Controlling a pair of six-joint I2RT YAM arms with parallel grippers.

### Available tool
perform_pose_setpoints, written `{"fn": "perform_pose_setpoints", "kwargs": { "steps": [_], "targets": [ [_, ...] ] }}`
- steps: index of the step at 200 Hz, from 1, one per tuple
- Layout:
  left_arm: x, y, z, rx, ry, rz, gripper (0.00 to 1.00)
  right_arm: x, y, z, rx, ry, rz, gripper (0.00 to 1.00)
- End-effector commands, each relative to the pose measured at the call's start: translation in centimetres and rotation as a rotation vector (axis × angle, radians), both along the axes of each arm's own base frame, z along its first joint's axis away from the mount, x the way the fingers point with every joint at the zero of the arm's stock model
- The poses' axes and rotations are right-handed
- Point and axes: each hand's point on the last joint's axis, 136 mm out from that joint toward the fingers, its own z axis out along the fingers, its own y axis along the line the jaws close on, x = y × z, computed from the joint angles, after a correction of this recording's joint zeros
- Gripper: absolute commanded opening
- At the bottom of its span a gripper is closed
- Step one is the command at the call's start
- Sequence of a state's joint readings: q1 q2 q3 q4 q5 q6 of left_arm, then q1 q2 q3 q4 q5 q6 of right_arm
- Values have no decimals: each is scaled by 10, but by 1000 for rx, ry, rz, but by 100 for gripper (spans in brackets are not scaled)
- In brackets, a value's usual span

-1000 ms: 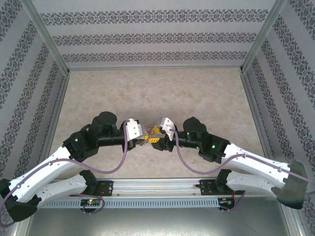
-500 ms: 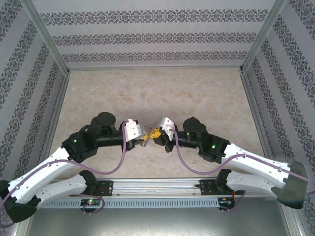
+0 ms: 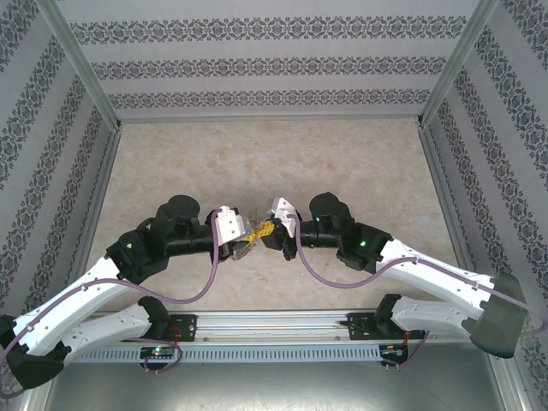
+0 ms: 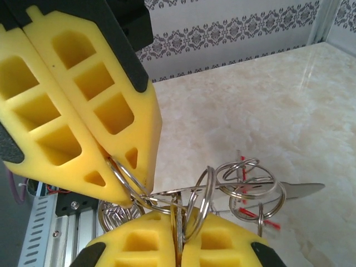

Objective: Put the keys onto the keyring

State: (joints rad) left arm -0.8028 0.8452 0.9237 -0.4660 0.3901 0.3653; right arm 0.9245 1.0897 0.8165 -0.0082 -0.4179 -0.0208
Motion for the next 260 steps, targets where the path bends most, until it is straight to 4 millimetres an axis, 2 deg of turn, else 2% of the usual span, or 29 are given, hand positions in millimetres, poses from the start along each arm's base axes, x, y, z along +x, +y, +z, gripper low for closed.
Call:
{"fn": "perform_pose_setpoints", "kwargs": {
  "steps": [1,47,93,125,184,260],
  "targets": [
    [2,-3,31,-95,-86,-8,0,-9,-2,-18,-57,71,35,0],
    [8,2,32,-93,-110,35,0,-16,-12,-30,-91,78,40,0],
    [11,5,33,-95,-124,60,0,-28,-16,-31,-70,64,96,0],
    [12,6,34,-97,-129,65,0,-30,-20,-34,-81,58,96,1],
    [10,4,38,-114,-134,54,0,-23,-18,-52,-145,101,76,1],
    [8,6,40,-134,-142,48,0,-10,-7,-52,-150,136,73,5]
  ]
}}
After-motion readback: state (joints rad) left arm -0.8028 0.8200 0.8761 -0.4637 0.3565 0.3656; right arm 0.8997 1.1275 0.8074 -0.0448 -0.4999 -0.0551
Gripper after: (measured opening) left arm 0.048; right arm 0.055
